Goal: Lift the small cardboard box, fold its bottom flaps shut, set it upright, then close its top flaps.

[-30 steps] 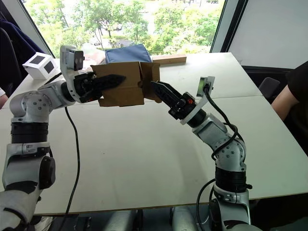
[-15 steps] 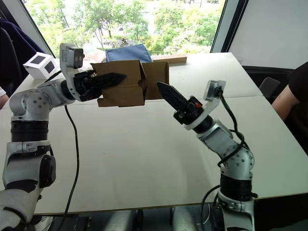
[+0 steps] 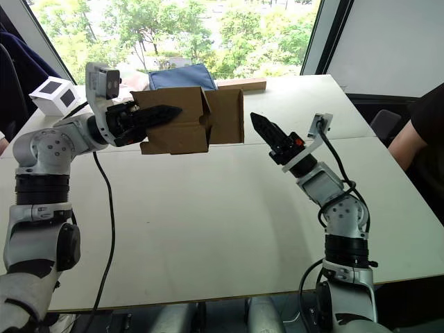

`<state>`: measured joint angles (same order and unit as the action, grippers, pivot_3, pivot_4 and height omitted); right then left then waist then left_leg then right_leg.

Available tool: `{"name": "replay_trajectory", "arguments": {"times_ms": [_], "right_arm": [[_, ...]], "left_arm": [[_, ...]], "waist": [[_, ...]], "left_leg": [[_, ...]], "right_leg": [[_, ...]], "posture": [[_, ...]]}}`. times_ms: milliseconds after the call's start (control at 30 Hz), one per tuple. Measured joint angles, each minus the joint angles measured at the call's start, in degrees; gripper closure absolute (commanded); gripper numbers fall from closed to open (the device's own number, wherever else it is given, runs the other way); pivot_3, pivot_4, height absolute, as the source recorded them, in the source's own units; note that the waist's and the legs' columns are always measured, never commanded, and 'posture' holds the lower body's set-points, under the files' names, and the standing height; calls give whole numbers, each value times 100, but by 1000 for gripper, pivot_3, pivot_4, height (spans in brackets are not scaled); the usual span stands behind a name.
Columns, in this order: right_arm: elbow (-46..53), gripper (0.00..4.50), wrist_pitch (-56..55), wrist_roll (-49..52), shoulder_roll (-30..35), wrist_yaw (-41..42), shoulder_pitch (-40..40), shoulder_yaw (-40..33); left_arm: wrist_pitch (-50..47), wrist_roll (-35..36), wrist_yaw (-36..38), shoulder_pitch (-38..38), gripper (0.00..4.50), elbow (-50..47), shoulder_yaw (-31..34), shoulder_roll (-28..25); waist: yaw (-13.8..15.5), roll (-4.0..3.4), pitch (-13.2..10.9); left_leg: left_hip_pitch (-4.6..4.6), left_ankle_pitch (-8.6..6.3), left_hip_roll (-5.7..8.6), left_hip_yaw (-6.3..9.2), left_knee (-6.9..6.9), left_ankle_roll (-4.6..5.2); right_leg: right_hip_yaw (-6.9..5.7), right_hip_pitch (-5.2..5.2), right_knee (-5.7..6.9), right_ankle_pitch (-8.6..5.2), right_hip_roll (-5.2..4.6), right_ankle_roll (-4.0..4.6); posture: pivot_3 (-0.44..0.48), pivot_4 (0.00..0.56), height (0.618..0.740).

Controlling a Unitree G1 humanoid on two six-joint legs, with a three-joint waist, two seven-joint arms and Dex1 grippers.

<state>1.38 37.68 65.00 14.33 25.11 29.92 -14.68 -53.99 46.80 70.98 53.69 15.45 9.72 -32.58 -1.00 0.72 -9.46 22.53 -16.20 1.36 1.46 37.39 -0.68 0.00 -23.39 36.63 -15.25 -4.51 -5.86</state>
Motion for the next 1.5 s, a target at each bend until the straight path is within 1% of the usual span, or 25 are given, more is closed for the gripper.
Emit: {"name": "replay_trajectory", "arguments": {"times_ms": [167, 267, 367, 600, 833, 867, 933, 967, 1067, 1333, 1500], "right_arm": [[121, 42, 179, 369, -500, 16, -18, 55], [210, 42, 210, 543, -689, -25, -21, 48], [381, 42, 318, 1036, -1000, -143, -79, -9], [700, 42, 328, 1619, -1187, -472, -242, -86], [709, 42, 307, 1620, -1343, -650, -301, 45], [709, 436, 305, 1612, -1377, -673, -304, 80], [709, 698, 281, 1609, -1458, -698, -304, 105], [709, 928, 268, 1608, -1475, -704, -304, 117], [709, 2098, 218, 1615, -1558, -735, -304, 128], [709, 2098, 153, 1598, -1638, -752, -304, 211], [712, 2098, 117, 1382, -1668, -750, -439, 382]], "left_arm": [[11, -1, -1, 0, 4500, 0, 0, 0], [53, 0, -4, 1, 4500, 2, 0, 0], [60, -1, -12, 1, 4500, 5, 0, 7], [94, 0, -22, 0, 4500, 8, 2, 20], [99, 0, -28, 0, 4500, 8, 2, 36], [100, 0, -29, 0, 4500, 8, 2, 36], [100, 0, -38, 0, 4500, 8, 3, 38], [100, 0, -48, 0, 4500, 8, 3, 43], [100, 0, -78, -1, 4500, 8, 7, 46], [100, 0, -116, -1, 4500, 8, 7, 45], [100, 1, -124, -1, 4500, 8, 9, 47]], "waist": [[19, 0, 0], [14, 0, 0], [3, 0, 0], [6, 0, 0], [-6, 0, 0], [-7, 0, 0], [-7, -1, 0], [-7, 0, 0], [0, 0, 0], [-10, -1, 0], [-3, -1, 0]], "left_leg": [[0, 0, 3, 1, 4, 0], [0, 0, 3, 1, 4, -1], [0, 0, 3, 2, 3, -1], [0, 0, 4, 2, 3, -1], [0, 0, 3, 2, 3, -1], [0, 0, 3, 2, 3, -1], [0, 0, 3, 2, 3, -1], [0, 0, 3, 2, 3, -1], [0, 0, 4, 2, 3, -1], [0, 0, 4, 2, 3, -1], [0, 0, 4, 2, 3, -1]], "right_leg": [[0, 1, 8, 0, -5, 0], [0, -1, 25, 0, -5, 0], [0, -4, 29, 0, -4, 0], [0, -4, 30, 0, -5, 1], [0, -6, 32, -1, -3, 1], [0, -6, 32, -1, -3, 1], [0, -6, 32, -1, -3, 1], [1, -6, 32, -1, -3, 1], [0, -5, 32, -1, -4, 1], [1, -6, 33, -1, -3, 1], [1, -6, 33, -1, -3, 1]], "posture": [[0, 150, 737], [0, 150, 737], [0, 150, 737], [0, 150, 737], [0, 150, 737], [0, 150, 737], [0, 150, 737], [0, 150, 737], [0, 150, 737], [0, 150, 737], [0, 150, 737]]}}
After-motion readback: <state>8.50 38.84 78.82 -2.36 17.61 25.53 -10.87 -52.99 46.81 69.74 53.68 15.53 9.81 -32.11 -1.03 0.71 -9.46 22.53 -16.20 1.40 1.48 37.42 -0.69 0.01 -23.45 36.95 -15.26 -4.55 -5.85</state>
